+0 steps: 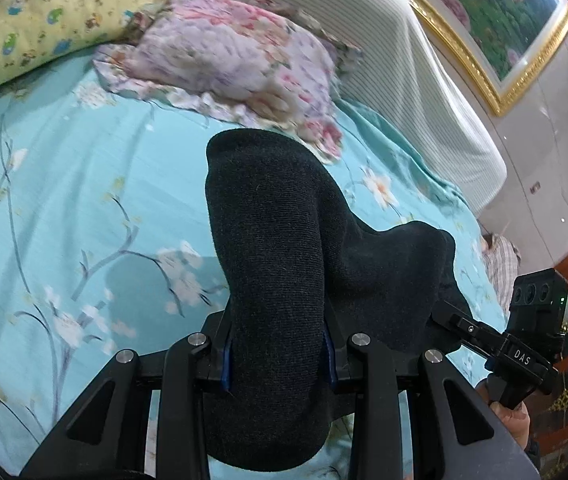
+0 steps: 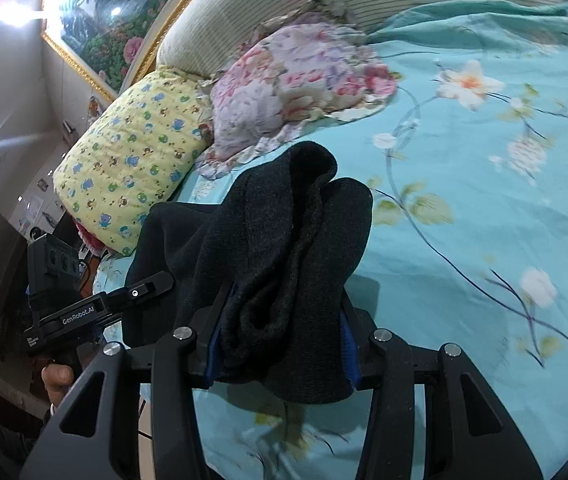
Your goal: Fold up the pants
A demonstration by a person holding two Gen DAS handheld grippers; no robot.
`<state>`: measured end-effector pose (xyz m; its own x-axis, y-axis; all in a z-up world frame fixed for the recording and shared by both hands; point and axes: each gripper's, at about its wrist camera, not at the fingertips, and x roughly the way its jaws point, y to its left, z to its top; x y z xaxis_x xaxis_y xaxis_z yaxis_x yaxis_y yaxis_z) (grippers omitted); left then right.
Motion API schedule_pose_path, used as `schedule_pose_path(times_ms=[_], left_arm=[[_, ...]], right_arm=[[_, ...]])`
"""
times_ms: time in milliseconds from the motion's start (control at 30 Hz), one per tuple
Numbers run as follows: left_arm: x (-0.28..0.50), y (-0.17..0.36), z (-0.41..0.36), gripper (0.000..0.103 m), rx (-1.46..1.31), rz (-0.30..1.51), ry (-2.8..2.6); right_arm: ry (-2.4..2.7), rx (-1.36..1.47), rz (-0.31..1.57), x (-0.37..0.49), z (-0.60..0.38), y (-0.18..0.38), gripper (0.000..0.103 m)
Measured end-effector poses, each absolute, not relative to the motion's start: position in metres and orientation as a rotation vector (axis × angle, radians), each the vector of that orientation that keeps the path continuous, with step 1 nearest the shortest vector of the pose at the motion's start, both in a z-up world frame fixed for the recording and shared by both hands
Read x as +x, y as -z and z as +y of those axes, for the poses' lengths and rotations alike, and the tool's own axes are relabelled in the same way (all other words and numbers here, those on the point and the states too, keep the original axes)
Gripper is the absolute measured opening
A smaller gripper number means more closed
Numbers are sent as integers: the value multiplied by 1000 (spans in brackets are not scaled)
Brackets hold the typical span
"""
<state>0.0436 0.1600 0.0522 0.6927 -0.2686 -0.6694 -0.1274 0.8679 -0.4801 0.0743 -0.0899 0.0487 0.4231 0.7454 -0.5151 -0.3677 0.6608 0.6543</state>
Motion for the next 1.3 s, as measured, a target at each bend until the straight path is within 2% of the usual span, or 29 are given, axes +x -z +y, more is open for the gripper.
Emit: schedule_pose_path(times_ms=[400, 1300], left_arm=[[63, -50, 199, 33, -548, 796, 9], [90, -30, 234, 33, -580, 816, -75]], right_arm=[[-790, 467, 902, 115, -47, -51, 48], [-835, 454, 952, 164, -3, -33, 48]])
